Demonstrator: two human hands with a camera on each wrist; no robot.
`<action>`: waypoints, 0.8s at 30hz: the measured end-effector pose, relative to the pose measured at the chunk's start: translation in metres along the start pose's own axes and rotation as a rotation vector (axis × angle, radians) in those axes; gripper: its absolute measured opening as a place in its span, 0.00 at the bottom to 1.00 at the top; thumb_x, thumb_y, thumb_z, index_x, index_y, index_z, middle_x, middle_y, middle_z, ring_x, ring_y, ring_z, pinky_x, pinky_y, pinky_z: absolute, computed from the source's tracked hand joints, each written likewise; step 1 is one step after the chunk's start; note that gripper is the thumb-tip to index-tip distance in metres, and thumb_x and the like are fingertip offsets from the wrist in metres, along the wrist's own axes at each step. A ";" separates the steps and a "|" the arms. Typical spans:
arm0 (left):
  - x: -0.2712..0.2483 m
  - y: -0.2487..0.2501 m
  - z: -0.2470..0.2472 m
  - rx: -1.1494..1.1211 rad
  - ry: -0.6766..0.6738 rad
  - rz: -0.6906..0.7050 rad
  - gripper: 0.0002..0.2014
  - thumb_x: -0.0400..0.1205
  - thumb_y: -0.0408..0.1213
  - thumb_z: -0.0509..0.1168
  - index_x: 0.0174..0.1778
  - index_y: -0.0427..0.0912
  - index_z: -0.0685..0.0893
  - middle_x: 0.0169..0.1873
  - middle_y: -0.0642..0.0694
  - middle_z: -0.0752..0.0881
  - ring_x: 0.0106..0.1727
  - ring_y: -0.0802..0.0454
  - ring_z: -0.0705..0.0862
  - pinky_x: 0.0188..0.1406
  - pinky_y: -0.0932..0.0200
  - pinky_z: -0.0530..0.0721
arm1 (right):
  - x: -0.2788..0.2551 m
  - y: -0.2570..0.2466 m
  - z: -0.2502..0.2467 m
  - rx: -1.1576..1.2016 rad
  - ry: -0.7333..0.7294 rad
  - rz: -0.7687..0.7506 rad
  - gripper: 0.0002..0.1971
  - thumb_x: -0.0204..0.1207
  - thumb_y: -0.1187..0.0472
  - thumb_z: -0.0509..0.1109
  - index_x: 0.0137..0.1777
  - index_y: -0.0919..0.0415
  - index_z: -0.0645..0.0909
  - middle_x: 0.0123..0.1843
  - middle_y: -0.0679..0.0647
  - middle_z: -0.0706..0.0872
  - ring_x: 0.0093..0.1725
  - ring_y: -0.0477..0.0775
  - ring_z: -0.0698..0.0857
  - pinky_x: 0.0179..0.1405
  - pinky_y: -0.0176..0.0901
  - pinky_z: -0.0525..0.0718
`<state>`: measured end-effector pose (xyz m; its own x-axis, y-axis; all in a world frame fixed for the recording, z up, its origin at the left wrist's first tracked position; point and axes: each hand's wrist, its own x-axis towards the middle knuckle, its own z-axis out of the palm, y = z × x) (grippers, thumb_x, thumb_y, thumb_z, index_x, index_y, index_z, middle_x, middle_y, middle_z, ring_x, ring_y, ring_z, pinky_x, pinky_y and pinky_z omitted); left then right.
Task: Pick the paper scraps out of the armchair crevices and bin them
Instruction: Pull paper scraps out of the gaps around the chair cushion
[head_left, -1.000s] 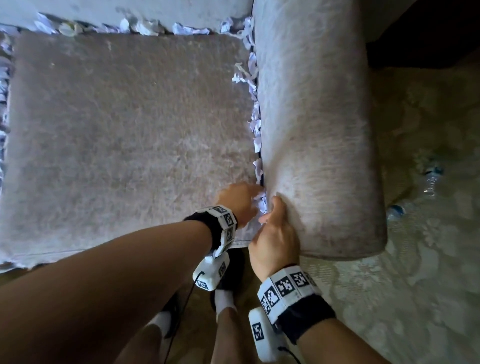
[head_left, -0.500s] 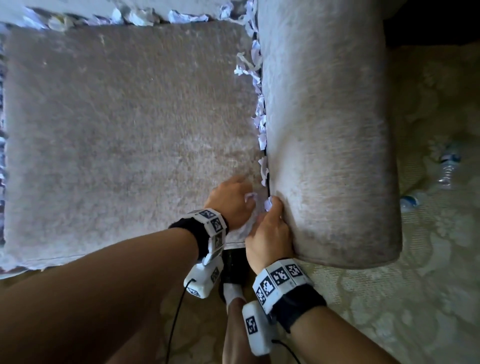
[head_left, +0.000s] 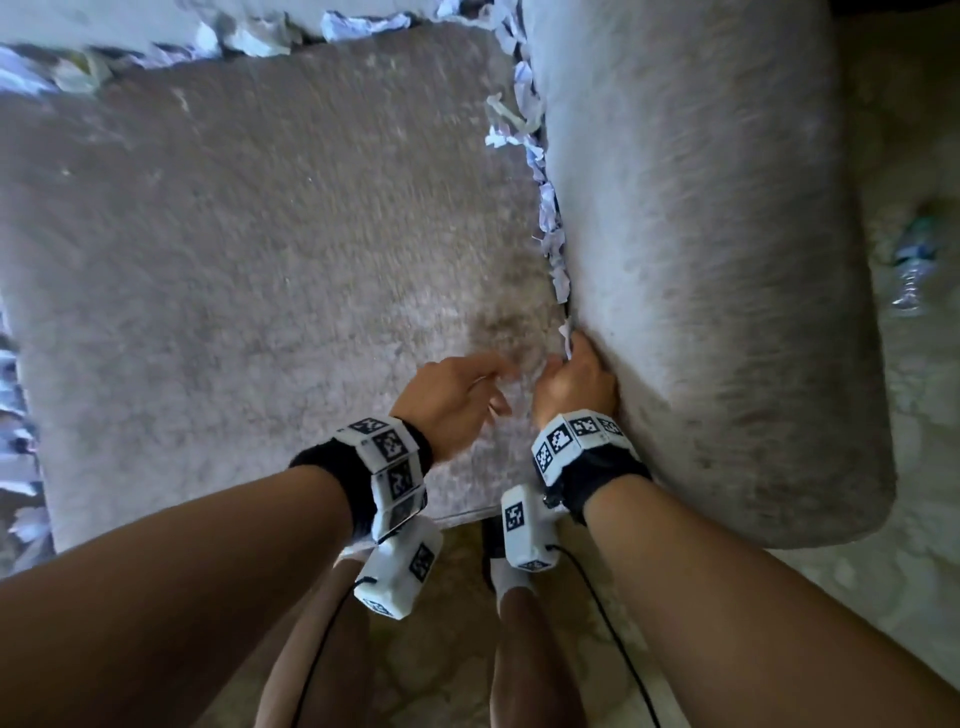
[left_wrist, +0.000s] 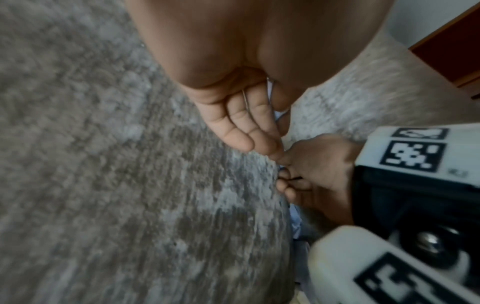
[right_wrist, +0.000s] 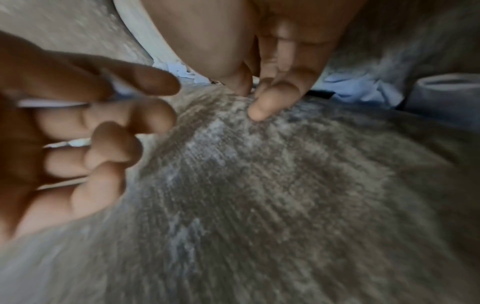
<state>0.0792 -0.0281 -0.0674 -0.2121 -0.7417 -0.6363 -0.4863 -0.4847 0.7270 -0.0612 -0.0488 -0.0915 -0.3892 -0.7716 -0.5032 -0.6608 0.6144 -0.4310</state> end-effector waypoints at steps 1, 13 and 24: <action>0.000 -0.001 -0.005 0.005 -0.016 -0.007 0.18 0.87 0.30 0.52 0.60 0.49 0.86 0.38 0.55 0.89 0.38 0.57 0.88 0.46 0.62 0.85 | 0.002 -0.001 0.003 0.006 0.008 0.018 0.20 0.84 0.69 0.57 0.74 0.61 0.75 0.65 0.71 0.82 0.62 0.72 0.81 0.49 0.48 0.77; -0.003 -0.012 -0.032 0.034 -0.098 -0.016 0.13 0.89 0.39 0.55 0.49 0.46 0.86 0.45 0.53 0.91 0.40 0.62 0.88 0.42 0.66 0.81 | 0.017 -0.004 0.019 -0.133 0.209 0.110 0.12 0.83 0.58 0.59 0.52 0.60 0.84 0.50 0.64 0.89 0.52 0.68 0.86 0.42 0.49 0.79; -0.007 -0.008 -0.032 0.100 -0.085 0.011 0.13 0.90 0.36 0.50 0.47 0.53 0.78 0.48 0.53 0.89 0.42 0.57 0.88 0.42 0.63 0.80 | -0.029 0.020 0.014 -0.191 0.261 -0.291 0.21 0.78 0.52 0.58 0.32 0.68 0.82 0.42 0.64 0.81 0.34 0.67 0.82 0.31 0.50 0.79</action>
<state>0.1116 -0.0337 -0.0612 -0.2869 -0.7027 -0.6511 -0.5651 -0.4247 0.7073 -0.0538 -0.0116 -0.0962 -0.3024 -0.9388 -0.1648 -0.8640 0.3430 -0.3685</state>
